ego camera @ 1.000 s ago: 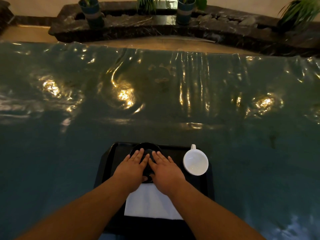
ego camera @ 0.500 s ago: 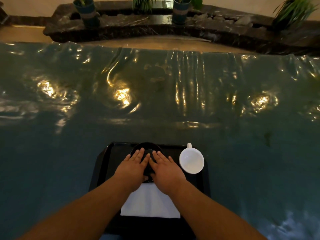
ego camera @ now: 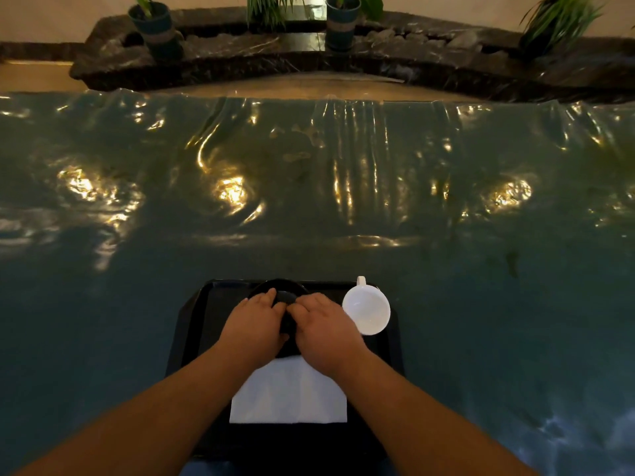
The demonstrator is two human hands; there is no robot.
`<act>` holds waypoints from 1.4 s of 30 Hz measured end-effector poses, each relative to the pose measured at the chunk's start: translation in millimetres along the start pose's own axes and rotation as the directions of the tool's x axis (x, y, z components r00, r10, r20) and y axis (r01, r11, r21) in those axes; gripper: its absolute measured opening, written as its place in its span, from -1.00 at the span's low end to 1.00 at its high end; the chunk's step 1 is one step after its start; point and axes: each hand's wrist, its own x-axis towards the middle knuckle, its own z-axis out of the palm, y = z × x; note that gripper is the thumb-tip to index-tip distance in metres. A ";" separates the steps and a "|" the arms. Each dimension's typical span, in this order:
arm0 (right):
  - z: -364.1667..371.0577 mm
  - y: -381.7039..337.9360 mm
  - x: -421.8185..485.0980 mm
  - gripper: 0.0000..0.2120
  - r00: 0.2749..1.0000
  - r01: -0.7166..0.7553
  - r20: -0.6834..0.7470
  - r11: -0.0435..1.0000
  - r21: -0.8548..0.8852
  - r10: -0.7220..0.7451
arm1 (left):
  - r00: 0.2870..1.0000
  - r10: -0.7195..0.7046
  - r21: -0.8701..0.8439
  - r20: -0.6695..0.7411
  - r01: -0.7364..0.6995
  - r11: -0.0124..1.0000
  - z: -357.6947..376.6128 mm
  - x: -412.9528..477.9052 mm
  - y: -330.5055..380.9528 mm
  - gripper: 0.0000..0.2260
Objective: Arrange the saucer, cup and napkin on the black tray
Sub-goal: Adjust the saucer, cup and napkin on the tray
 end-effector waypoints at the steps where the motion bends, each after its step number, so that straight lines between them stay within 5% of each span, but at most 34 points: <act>1: -4.8 4.6 -5.4 -0.75 0.992 0.018 -0.125 1.000 -0.020 -0.020 | 0.998 -0.004 -0.001 -0.065 0.004 1.000 -3.8 1.3 4.3 -0.52; 4: -28.4 27.3 -22.9 -0.81 0.898 -0.207 -0.372 0.972 0.113 0.234 | 0.979 -0.036 -0.145 -0.199 0.007 0.989 -17.6 10.3 26.9 -0.66; 8: -51.3 70.3 -50.6 -0.62 0.692 -0.637 -0.102 0.671 0.379 0.714 | 0.991 -0.091 -0.373 -0.098 0.048 0.926 -33.6 30.3 68.0 -0.64; 12: -37.1 90.1 -67.5 -0.69 0.658 -0.731 0.151 0.578 0.361 0.738 | 0.999 -0.040 -0.341 -0.008 0.035 0.940 -32.7 48.6 99.2 -0.65; 19: -26.0 97.0 -63.8 -0.93 0.619 -0.712 0.272 0.380 0.591 0.737 | 0.995 -0.070 -0.264 0.073 0.087 0.960 -31.3 67.7 111.7 -0.74; 35: -42.0 120.1 -32.7 -0.89 0.772 -0.635 0.191 0.728 0.257 0.606 | 0.966 -0.149 -0.315 0.211 0.212 0.925 -22.7 60.5 123.9 -0.70; 39: -44.8 123.9 -26.5 -0.76 0.776 -0.628 0.204 0.760 0.167 0.597 | 0.914 -0.093 -0.123 0.395 0.152 0.981 -26.7 67.6 130.8 -0.58; 42: -44.9 121.1 -25.4 -0.71 0.775 -0.620 0.229 0.779 0.091 0.589 | 0.916 -0.114 -0.075 0.384 0.155 0.985 -31.1 67.3 132.9 -0.59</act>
